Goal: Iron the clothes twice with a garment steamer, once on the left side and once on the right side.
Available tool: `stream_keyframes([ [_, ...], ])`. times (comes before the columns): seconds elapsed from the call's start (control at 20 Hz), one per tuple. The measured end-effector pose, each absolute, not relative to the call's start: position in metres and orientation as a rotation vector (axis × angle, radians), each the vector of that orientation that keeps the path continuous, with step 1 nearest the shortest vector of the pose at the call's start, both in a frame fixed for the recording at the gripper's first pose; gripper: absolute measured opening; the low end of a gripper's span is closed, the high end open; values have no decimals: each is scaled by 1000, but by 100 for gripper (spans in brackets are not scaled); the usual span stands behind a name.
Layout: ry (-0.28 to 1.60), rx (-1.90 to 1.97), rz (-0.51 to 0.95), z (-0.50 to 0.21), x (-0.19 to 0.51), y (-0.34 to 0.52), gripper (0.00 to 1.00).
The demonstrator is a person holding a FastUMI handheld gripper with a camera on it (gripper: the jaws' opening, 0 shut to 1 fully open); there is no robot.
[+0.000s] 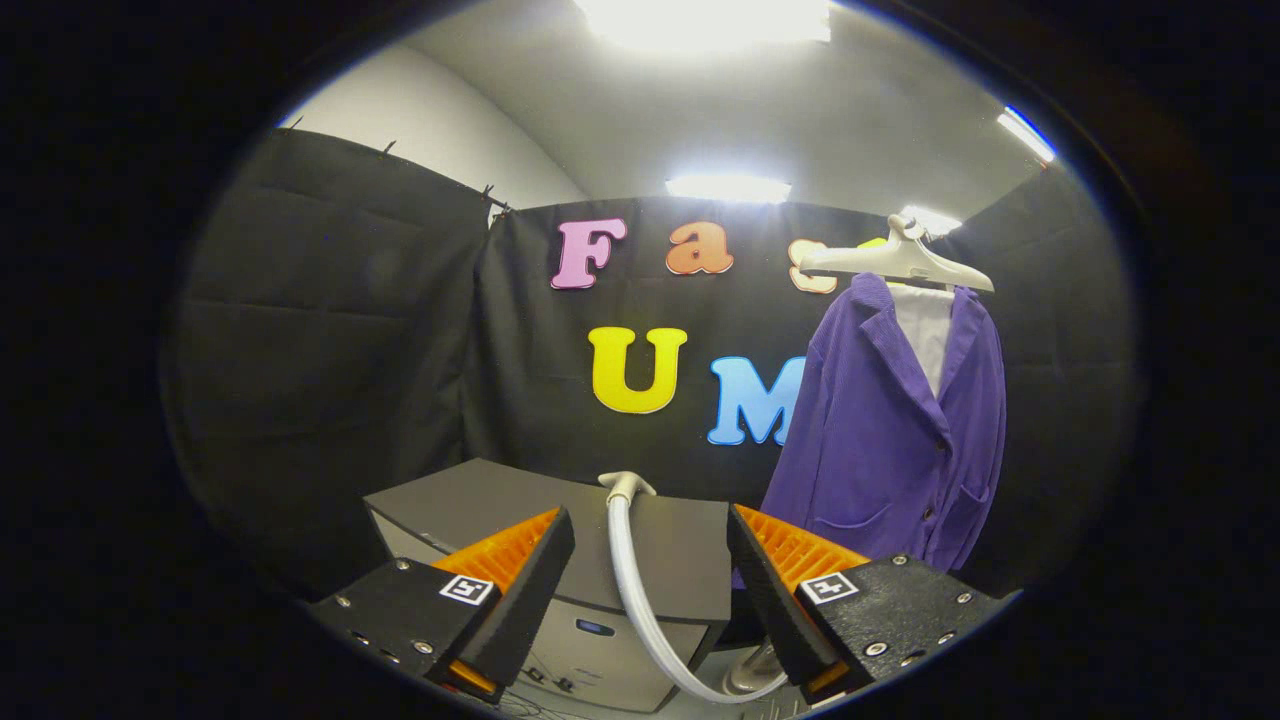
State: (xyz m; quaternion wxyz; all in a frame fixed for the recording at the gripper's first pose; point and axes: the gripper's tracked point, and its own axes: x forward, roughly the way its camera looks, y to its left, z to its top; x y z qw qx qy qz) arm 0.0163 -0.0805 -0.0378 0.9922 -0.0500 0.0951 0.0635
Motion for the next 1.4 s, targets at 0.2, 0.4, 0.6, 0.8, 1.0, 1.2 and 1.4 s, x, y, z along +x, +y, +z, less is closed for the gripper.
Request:
stream_keyframes([
  [0.2, 201, -23, 69, -24, 73, -65, 94],
  [0.4, 262, -41, 6, -20, 129, -45, 94],
  [0.6, 365, -96, -40, -41, 184, -28, 94],
  [0.8, 506, -121, -70, -82, 231, -20, 94],
  [1.0, 679, -78, -86, -128, 268, -15, 94],
  [1.2, 824, -86, -120, -170, 283, -19, 94],
  [1.4, 946, 1, -73, -201, 294, -6, 94],
])
